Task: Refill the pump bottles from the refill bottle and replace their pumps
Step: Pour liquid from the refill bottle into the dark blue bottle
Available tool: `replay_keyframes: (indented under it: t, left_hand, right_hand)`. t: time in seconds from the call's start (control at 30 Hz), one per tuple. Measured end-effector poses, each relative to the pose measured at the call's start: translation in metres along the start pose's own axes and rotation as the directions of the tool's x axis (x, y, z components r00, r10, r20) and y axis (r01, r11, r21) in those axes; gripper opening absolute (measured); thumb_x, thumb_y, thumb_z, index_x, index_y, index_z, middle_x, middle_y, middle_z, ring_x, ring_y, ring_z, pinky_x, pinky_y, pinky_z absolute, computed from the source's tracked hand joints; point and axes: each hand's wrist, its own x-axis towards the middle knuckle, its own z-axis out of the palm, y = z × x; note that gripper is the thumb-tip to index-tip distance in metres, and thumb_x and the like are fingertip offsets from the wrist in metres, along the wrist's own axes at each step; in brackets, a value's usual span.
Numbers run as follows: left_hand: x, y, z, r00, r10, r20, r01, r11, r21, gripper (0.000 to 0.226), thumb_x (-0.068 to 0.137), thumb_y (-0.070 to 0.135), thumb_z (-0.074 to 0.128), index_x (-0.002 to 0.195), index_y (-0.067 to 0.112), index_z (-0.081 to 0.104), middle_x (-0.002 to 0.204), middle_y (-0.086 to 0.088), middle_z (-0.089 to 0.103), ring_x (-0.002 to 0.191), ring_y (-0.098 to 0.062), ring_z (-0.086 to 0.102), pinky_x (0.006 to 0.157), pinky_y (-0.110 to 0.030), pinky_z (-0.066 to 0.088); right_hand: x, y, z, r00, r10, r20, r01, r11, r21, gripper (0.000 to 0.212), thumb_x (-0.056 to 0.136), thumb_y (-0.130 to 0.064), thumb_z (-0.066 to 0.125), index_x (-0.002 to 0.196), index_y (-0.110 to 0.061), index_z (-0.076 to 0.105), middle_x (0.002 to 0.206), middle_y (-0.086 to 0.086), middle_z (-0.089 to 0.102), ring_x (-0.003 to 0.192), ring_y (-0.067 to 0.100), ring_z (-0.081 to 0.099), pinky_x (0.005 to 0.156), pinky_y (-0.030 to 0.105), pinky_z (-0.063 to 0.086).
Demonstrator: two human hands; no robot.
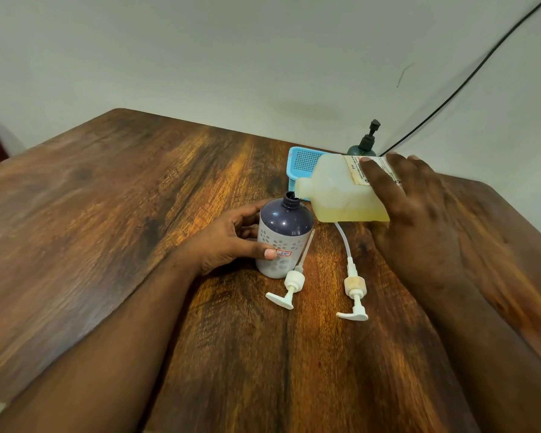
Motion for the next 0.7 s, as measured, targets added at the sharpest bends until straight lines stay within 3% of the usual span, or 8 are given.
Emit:
replay_keyframes:
  t: [0.17,0.3,0.5,0.7]
  left_hand:
    - [0.0,0.0,0.0,1.0,-0.016,-0.018,0.016,1.0,0.0,0.08,0.067,0.011,0.085,0.139,0.03,0.054,0.136,0.003,0.062,0.128,-0.016,0.056,0.101,-0.031,0.05]
    - [-0.001,0.0,0.001,1.0,-0.004,-0.017,0.004,1.0,0.003,0.076,0.071,0.002,0.082,0.135,0.035,0.057,0.135,0.004,0.063,0.126,-0.014,0.058,0.098,-0.027,0.051]
    - [-0.001,0.0,0.0,1.0,-0.017,-0.023,0.018,1.0,0.016,0.078,0.073,0.0,0.081,0.14,0.027,0.053,0.134,0.003,0.063,0.125,-0.013,0.058,0.096,-0.024,0.051]
    - [-0.002,0.002,0.0,0.999,-0.028,-0.029,0.029,0.999,0.034,0.078,0.071,0.006,0.083,0.139,0.03,0.054,0.134,0.006,0.063,0.124,-0.011,0.058,0.096,-0.023,0.051]
  right_hand:
    - [0.0,-0.001,-0.002,1.0,0.003,0.015,-0.003,1.0,-0.001,0.076,0.085,-0.024,0.069,0.149,-0.024,0.029,0.156,0.016,0.026,0.145,0.038,0.018,0.111,0.063,0.025]
    - [0.0,-0.003,-0.004,0.999,0.005,0.032,-0.005,1.0,0.0,0.076,0.085,-0.025,0.067,0.15,-0.025,0.028,0.157,0.015,0.025,0.145,0.037,0.016,0.112,0.062,0.024]
    - [0.0,-0.005,-0.01,0.999,0.006,0.051,-0.006,1.0,0.008,0.074,0.085,-0.028,0.066,0.149,-0.024,0.028,0.157,0.015,0.024,0.146,0.037,0.015,0.113,0.061,0.022]
    - [0.0,-0.006,-0.012,0.998,0.011,0.065,-0.011,1.0,0.002,0.074,0.086,-0.028,0.066,0.15,-0.026,0.027,0.158,0.014,0.023,0.146,0.035,0.013,0.114,0.06,0.022]
